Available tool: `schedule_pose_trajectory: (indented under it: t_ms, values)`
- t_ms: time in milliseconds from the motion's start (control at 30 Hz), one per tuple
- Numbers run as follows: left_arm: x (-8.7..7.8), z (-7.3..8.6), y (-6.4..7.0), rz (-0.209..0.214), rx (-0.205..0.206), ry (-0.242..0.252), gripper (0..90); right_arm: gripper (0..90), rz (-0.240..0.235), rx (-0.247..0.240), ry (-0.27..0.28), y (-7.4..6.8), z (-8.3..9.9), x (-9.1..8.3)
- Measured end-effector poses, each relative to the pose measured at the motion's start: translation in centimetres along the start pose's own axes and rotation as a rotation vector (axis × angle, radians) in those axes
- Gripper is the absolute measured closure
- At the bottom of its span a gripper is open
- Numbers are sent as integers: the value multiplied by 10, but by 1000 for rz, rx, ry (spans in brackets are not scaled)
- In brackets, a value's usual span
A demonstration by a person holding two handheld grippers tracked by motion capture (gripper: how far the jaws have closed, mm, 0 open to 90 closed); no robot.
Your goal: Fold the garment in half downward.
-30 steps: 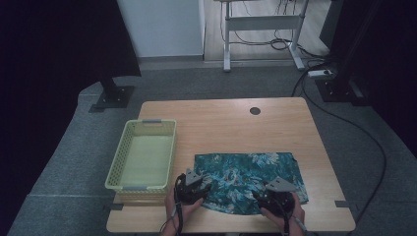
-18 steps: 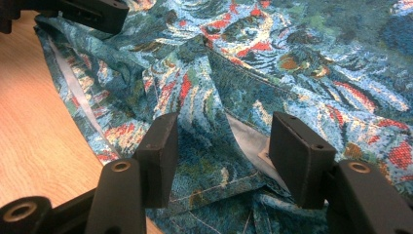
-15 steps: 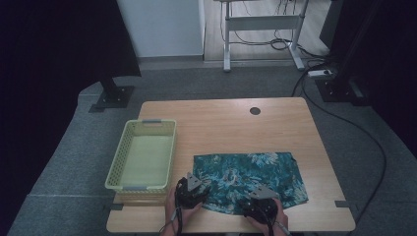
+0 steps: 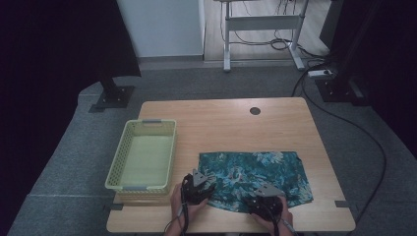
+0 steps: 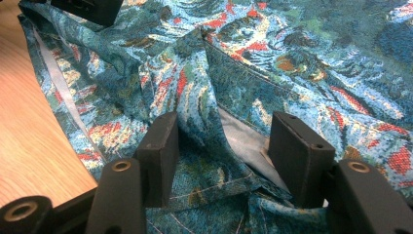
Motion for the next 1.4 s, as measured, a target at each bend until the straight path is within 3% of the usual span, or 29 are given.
schedule_pose_trajectory:
  t_ms: [333,467,633,733,967,1267,1400]
  values:
    - [14,-15,20,38,23,17,547,444,37,26,9,22,9,-17]
    - [17,-19,24,49,31,14,533,443,57,8,6,27,11,-20]
    - [17,-20,23,73,17,16,488,425,39,11,10,28,12,-21]
    - [10,-19,20,80,-8,52,496,410,-4,41,23,28,11,-25]
    - [-10,-7,15,64,-23,73,445,395,-54,17,66,18,9,-41]
    - [-38,7,12,40,-36,121,441,383,-81,10,78,9,13,-54]
    - [-38,10,12,41,-44,114,439,383,-81,13,68,11,17,-55]
Point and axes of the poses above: each handheld gripper's, and its own axes: x roughly forward along the jaws, z roughly out of its underside, y roughly to its right, the point moved 2 cm from there along x, roughly forward along the jaws, and after that the axes turned 13 degrees about x, right-handed, at the moved point
